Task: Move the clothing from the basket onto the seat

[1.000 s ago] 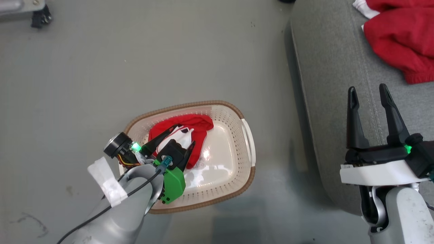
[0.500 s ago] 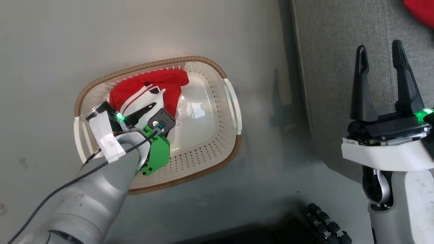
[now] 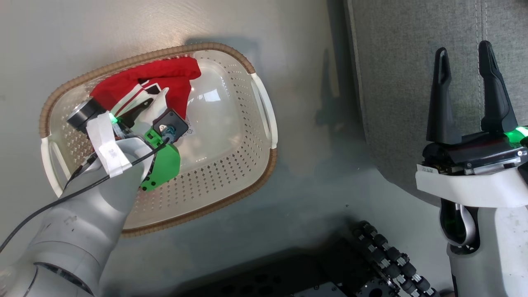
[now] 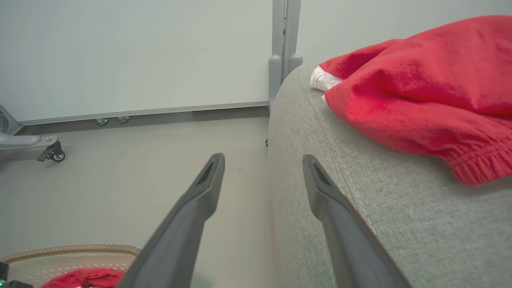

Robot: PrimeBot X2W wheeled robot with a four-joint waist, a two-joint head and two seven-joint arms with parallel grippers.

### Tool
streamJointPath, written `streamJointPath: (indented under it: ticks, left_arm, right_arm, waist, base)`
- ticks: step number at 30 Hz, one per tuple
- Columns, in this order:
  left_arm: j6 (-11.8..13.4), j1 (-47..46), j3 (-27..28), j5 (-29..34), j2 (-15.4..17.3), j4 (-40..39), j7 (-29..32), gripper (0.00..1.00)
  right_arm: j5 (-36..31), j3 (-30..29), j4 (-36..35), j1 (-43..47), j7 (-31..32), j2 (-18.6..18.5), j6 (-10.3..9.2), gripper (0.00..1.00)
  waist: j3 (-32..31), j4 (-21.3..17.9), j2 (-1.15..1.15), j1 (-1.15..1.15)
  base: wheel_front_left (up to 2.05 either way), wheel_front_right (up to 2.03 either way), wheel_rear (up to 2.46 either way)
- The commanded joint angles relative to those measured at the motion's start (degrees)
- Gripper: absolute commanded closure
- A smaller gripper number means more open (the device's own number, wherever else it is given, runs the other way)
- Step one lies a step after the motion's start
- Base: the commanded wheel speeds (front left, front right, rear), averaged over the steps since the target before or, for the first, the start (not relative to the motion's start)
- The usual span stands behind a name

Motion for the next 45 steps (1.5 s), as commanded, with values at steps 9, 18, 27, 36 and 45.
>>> streamJointPath:
  ticks: [9,18,27,36,45]
  left_arm:
    - [1.4,-2.0,-0.8,-0.5,-0.5,0.6,-0.8,1.00]
    - [2.7,1.8,1.7,-4.5,-2.3,-3.1,-4.3,1.00]
    - [4.4,12.8,8.7,-10.1,-0.1,-22.7,-4.2,1.00]
    - [5.4,25.3,15.6,-11.7,0.9,-39.1,-4.2,1.00]
    - [5.4,32.7,20.3,-9.9,1.4,-52.4,-4.2,1.00]
  right_arm:
    - [0.3,0.1,0.0,-1.5,-0.2,0.0,-0.10,0.00]
    - [-2.3,0.6,0.8,-1.1,-0.2,0.0,-0.10,0.00]
    - [-4.2,1.0,3.6,2.9,-0.2,-0.1,-0.10,0.00]
    - [-4.5,3.4,7.8,9.6,-0.2,-0.1,-0.10,0.00]
    - [-4.8,6.9,11.4,15.4,-0.2,-0.1,-0.10,0.00]
  waist:
    - [1.6,0.6,0.00,-0.01]
    - [-4.4,4.5,0.00,-0.01]
    - [-17.7,8.0,0.00,-0.01]
    - [-32.5,8.7,0.00,-0.01]
    - [-43.6,7.4,0.00,-0.01]
  base:
    - [0.00,0.00,0.00]
    - [0.00,0.00,0.00]
    - [0.00,0.00,0.00]
    - [0.00,0.00,0.00]
    - [0.00,0.00,0.00]
